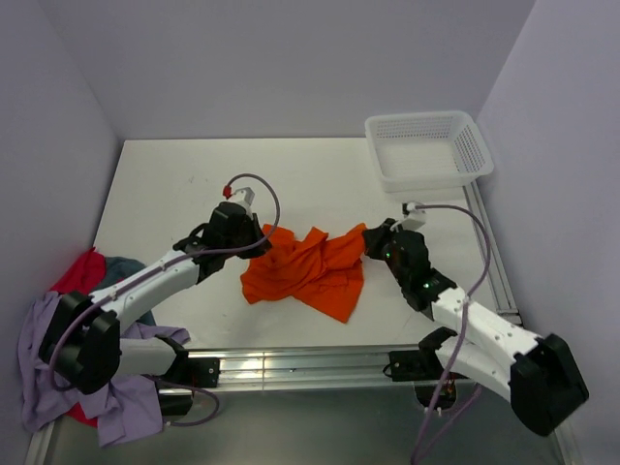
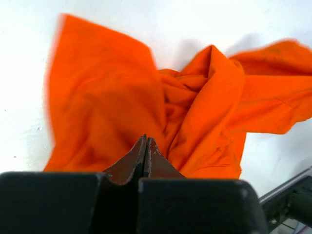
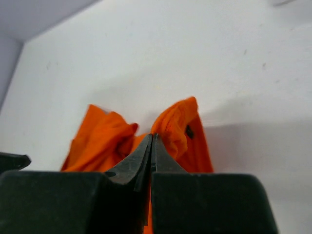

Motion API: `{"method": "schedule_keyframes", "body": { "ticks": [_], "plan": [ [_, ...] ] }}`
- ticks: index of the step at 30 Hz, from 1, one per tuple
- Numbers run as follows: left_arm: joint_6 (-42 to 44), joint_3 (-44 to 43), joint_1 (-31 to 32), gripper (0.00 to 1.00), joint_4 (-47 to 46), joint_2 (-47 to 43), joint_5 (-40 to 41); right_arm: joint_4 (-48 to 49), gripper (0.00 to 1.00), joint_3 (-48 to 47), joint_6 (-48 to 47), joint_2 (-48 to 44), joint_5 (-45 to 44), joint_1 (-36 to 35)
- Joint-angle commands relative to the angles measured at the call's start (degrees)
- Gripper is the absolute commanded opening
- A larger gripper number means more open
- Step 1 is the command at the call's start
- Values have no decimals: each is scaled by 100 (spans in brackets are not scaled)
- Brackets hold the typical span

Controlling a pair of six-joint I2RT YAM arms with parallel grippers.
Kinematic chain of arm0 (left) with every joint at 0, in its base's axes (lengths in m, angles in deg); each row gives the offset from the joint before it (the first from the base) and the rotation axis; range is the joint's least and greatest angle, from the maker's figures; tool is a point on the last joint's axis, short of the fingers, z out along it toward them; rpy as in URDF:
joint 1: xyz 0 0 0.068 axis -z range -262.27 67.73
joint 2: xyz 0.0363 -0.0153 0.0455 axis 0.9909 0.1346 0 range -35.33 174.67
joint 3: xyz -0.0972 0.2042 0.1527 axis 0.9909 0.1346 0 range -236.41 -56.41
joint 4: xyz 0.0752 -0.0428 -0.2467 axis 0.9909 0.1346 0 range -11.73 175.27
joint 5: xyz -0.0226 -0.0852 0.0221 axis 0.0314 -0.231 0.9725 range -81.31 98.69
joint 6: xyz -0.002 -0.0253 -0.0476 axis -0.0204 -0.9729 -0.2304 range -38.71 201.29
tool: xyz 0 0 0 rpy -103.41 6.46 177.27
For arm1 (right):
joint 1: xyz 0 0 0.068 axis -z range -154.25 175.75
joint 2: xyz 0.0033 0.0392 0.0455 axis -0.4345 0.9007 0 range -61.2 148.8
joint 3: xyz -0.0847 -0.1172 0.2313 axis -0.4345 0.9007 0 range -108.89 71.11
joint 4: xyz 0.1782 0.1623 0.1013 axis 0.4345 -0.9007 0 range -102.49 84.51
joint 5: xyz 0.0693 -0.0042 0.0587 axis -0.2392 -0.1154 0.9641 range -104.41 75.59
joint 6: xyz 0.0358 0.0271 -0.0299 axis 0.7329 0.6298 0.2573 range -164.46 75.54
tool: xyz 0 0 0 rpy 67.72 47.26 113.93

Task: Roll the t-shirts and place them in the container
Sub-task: Flatten the tshirt

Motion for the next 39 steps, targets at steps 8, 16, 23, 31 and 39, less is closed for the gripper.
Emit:
{"method": "schedule_keyframes", "body": {
  "ticks": [8, 16, 23, 31, 39],
  "plan": [
    [187, 48, 89, 66, -798, -701, -1115, 402, 0, 508, 96, -959, -764, 12],
    [530, -926, 713, 68, -711, 591, -782, 464, 0, 393, 113, -598, -535, 12],
    [583, -1543, 994, 65, -746, 1654, -914, 402, 0, 411, 140, -668, -614, 12],
    [503, -1727, 1135, 0, -298, 1719, -256, 297, 0, 367, 245, -633, -693, 12],
    [372, -1921, 82, 0, 1178, -618, 536, 112, 0, 349, 324, -694, -869, 12]
  ]
}}
